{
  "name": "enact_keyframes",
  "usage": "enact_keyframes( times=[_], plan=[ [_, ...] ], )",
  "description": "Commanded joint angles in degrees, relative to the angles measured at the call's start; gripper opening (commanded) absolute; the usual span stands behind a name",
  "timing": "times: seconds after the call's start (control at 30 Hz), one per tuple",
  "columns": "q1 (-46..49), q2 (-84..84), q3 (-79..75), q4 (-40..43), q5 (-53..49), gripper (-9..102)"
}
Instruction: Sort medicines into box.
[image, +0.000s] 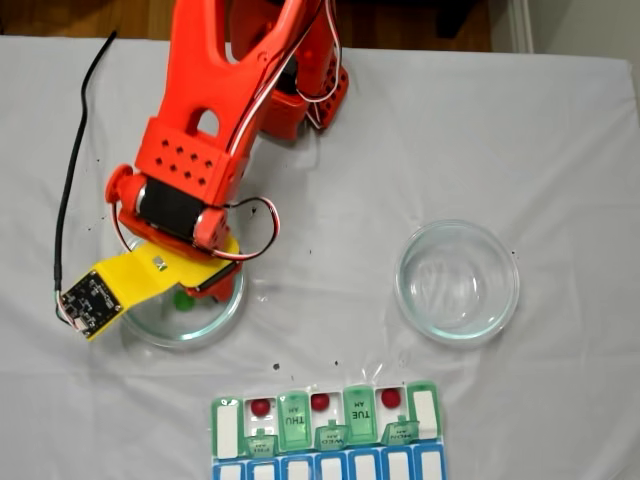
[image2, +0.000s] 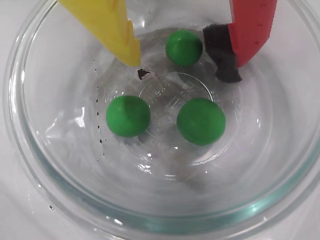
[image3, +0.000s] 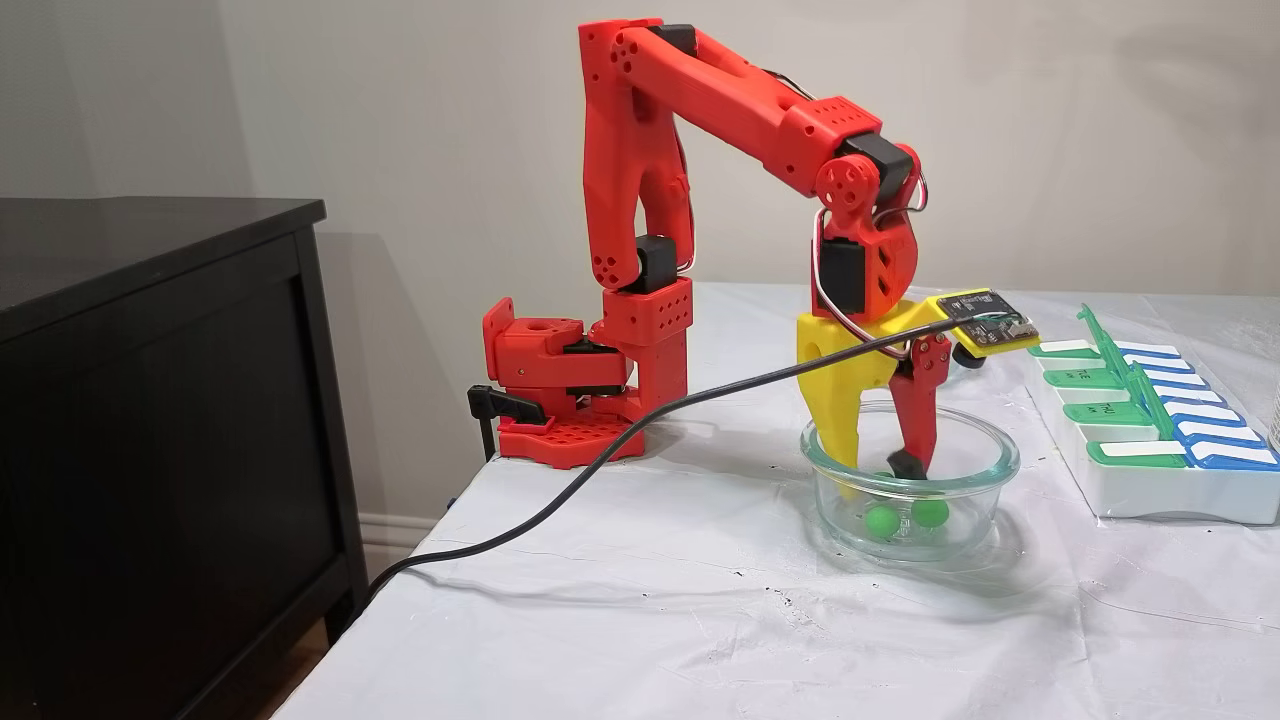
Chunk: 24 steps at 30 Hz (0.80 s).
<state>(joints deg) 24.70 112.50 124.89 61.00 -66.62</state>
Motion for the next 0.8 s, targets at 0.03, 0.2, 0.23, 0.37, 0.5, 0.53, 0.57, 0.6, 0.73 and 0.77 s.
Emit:
enact_keyframes(
  times=[0.03, 0.2, 0.23, 0.37, 0.5, 0.53, 0.57, 0.6, 0.73, 0.77],
  plan=[
    [-1.1, -1.1, -3.3, 1.6, 0.9, 25],
    [-1.5, -5.8, -7.6, 6.1, 1.8, 23],
    [-1.5, -6.9, -9.2, 7.3, 2.2, 22],
    [-1.7, -11.4, -15.7, 12.7, 3.6, 20],
    [-2.4, -13.9, -19.2, 14.8, 5.4, 18],
    [-2.5, -14.0, -19.6, 14.9, 5.5, 18],
    [-2.5, -14.2, -20.0, 15.1, 5.7, 18],
    [-2.5, -14.4, -20.6, 15.6, 6.0, 17],
    [-2.9, -15.8, -22.7, 18.0, 6.6, 17],
    [-3.0, -16.2, -23.0, 18.8, 6.7, 16]
  ],
)
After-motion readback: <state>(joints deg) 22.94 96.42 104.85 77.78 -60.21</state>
